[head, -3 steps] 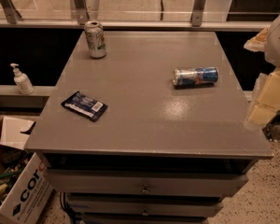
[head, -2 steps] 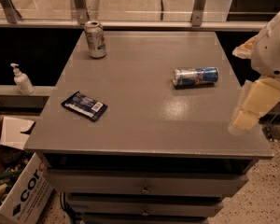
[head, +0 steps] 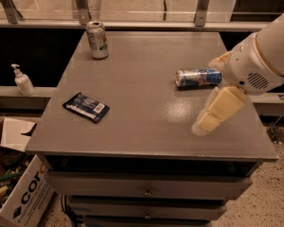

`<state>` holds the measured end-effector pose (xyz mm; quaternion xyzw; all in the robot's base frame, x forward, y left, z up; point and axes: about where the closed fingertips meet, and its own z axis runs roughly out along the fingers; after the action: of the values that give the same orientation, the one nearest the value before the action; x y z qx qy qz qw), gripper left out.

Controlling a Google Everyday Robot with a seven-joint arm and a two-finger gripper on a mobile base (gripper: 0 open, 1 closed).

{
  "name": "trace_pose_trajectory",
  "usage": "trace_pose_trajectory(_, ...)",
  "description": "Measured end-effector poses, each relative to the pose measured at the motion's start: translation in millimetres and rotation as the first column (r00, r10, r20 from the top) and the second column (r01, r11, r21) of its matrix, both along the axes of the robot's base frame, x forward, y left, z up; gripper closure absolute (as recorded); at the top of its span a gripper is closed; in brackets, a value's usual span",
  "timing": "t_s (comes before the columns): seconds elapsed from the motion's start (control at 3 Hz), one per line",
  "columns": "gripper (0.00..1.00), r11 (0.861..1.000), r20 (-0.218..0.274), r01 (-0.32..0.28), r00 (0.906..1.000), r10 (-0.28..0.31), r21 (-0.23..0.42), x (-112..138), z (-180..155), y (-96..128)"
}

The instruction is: Move 7up can near redbull can

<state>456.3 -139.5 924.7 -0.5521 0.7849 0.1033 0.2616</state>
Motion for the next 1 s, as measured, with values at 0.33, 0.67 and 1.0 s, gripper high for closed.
trace_pose_trajectory(0.33, 0.0, 0.988, -0.002, 0.016, 0.9999, -0.015, 0.157, 6, -11, 29)
trace_pose_trajectory(0.67, 0.0, 0.944, 0.016, 0.012, 0.9997, -0.019, 0.331, 8, -10, 56)
trace_pose_trajectory(1.0, 0.0, 0.912, 0.011, 0.011, 0.9998, -0.017, 0.41, 5, 7, 71)
